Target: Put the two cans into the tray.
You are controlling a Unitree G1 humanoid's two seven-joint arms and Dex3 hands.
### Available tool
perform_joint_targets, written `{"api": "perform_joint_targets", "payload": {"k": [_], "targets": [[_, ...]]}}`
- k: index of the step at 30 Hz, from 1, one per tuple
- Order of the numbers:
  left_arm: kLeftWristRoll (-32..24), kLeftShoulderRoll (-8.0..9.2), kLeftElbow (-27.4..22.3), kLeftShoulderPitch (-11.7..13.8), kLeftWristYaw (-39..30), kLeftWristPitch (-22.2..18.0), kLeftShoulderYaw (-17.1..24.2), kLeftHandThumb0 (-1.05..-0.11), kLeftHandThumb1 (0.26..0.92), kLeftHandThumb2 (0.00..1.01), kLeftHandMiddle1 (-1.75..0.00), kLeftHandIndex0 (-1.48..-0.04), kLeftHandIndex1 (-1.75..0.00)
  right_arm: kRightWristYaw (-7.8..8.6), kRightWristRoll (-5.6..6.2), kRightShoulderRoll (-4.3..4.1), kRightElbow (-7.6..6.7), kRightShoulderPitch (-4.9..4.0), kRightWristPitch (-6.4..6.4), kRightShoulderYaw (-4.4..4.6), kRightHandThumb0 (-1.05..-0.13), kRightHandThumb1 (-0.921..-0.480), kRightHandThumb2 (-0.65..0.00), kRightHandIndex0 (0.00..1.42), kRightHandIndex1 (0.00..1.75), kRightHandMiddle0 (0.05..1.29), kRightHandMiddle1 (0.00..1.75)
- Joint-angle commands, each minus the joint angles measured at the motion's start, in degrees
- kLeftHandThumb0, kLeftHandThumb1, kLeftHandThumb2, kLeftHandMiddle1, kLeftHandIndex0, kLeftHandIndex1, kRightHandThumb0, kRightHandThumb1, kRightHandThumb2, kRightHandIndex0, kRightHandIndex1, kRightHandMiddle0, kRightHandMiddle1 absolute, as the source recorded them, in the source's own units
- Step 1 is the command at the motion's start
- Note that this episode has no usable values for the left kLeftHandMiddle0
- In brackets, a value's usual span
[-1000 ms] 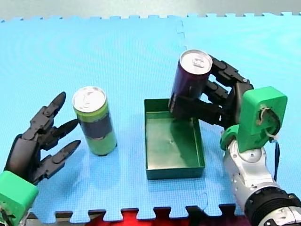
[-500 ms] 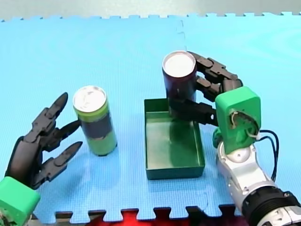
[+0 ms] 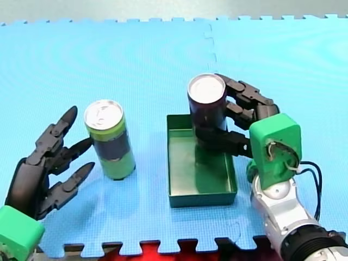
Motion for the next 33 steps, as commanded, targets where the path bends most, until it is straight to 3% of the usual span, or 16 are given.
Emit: {"api": "perform_joint_targets", "payload": {"k": [1,14,17,28,33], "targets": [[-0.6,0.44,-0.7,0.3,-0.3,0.4,0.3,-1.048,0.921,0.26,0.0,-0.24,0.0,-0.18,0.26,0.07,0.08,-0.12,-0.7,-0.25,-0.376,-0.77,0.0,1.33,0.0,1.19,0.0],[-0.7,0.66,-2.3,0.9,-0.3,1.4,0.7,-1.048,0.921,0.27,0.0,-0.24,0.0,-0.27,1.38,1.17,0.26,0.76,-0.54,-1.08,-0.37,-0.765,0.0,1.33,0.0,1.18,0.0],[-0.7,0.79,-2.7,1.3,-0.4,1.3,0.7,-1.048,0.921,0.27,0.0,-0.24,0.0,0.02,2.25,1.71,0.49,1.01,-0.68,-1.6,-0.37,-0.764,0.0,1.33,0.0,1.18,0.0],[-0.2,1.33,-3.7,1.9,-0.2,0.8,0.9,-1.048,0.921,0.3,0.0,-0.25,0.0,2.49,5.31,3.98,2.37,1.82,-4.53,-2.95,-0.362,-0.761,0.0,1.33,0.0,1.18,0.0],[-0.1,1.59,-4.1,2.3,-0.2,0.6,1.0,-1.048,0.921,0.31,0.0,-0.26,-0.01,3.3,6.02,4.53,3.42,1.97,-5.03,-3.34,-0.356,-0.762,0.0,1.34,0.0,1.19,0.0]]}}
